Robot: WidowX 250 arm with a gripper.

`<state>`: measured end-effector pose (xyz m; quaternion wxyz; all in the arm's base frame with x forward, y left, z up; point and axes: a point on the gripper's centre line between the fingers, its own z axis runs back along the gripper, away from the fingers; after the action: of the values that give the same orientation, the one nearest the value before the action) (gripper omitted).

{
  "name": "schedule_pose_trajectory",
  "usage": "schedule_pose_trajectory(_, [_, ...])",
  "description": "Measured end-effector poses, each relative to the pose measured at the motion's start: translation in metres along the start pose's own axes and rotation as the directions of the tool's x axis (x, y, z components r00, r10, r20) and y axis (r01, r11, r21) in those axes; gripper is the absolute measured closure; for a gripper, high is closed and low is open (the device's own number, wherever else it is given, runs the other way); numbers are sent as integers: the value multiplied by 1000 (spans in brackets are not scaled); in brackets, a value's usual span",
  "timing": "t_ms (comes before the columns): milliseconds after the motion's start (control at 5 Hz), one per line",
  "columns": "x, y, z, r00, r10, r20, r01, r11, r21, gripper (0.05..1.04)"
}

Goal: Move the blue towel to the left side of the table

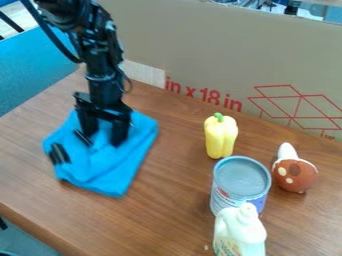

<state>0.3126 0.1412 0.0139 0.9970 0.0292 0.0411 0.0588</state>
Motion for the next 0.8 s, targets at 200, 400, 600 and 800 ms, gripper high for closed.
schedule_pose_trajectory(200, [-7,52,12,997,10,-70,-6,998,64,81])
schedule_pose_trajectory(400, [-35,92,13,988,41,-152,-34,998,46,81])
schedule_pose_trajectory(600, [-45,112,15,983,74,-169,-70,997,32,81])
schedule_pose_trajectory(800, [-43,109,14,987,71,-144,-75,997,-18,82])
